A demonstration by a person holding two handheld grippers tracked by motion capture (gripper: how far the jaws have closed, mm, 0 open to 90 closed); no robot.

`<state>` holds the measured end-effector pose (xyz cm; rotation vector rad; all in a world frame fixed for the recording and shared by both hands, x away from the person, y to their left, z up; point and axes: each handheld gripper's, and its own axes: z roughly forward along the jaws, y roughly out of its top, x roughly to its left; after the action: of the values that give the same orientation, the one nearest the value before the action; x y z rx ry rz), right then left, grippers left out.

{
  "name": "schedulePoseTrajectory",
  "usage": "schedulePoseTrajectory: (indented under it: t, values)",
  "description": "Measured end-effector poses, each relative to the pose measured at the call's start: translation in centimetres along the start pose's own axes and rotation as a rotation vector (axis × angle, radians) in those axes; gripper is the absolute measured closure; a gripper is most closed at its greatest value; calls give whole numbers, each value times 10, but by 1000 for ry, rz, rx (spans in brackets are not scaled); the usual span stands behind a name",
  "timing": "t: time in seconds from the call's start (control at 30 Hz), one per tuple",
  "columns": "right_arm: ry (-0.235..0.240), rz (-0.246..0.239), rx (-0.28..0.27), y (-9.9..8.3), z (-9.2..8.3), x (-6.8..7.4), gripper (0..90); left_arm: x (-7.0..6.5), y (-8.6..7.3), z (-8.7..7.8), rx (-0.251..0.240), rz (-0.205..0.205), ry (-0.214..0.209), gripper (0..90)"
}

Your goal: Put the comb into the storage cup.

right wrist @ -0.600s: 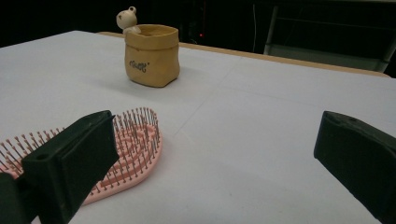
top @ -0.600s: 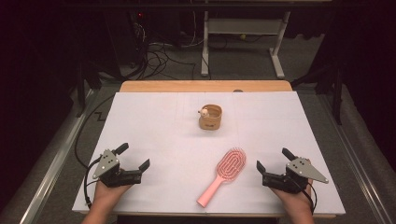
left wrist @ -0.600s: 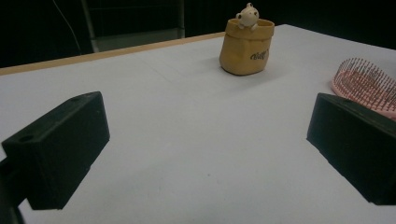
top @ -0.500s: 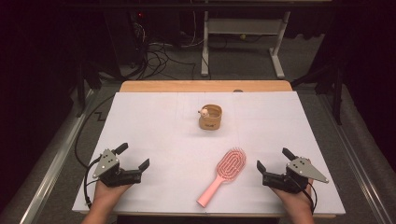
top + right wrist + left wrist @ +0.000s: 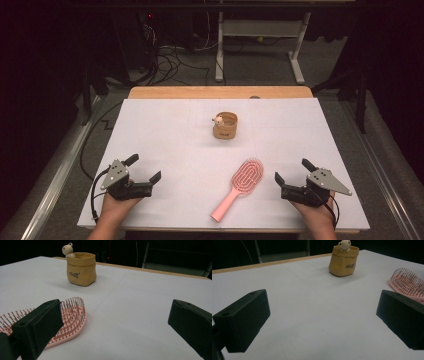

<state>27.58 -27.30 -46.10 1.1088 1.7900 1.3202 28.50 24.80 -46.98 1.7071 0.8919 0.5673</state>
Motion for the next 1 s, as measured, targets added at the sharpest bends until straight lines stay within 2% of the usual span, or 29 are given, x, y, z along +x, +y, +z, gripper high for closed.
schedulePoseTrajectory:
  t: [0.17, 0.27, 0.37, 0.47, 0.57, 0.83, 1.0]
  values:
    - [14, 6, 9, 0, 0, 1, 40, 0, 0, 0, -3, -2, -4, 0]
    - [21, 1, 15, -1, 1, 2, 146, 0, 0, -1, 0, -3, -8, 0]
    - [20, 2, 15, -2, 1, 3, 178, 0, 0, -1, 2, -7, -9, 0]
    - [29, 2, 15, -1, 1, 4, 259, 1, 0, -1, 9, -17, -21, 0]
    - [27, 4, 17, -1, 1, 4, 288, 1, 0, -1, 3, -14, -14, 0]
    - [35, 8, 25, -1, 0, 5, 447, 1, 0, -2, -10, -6, 0, 0]
    - [39, 21, 29, -1, 0, 3, 515, 1, 0, -2, -17, -1, 11, 0]
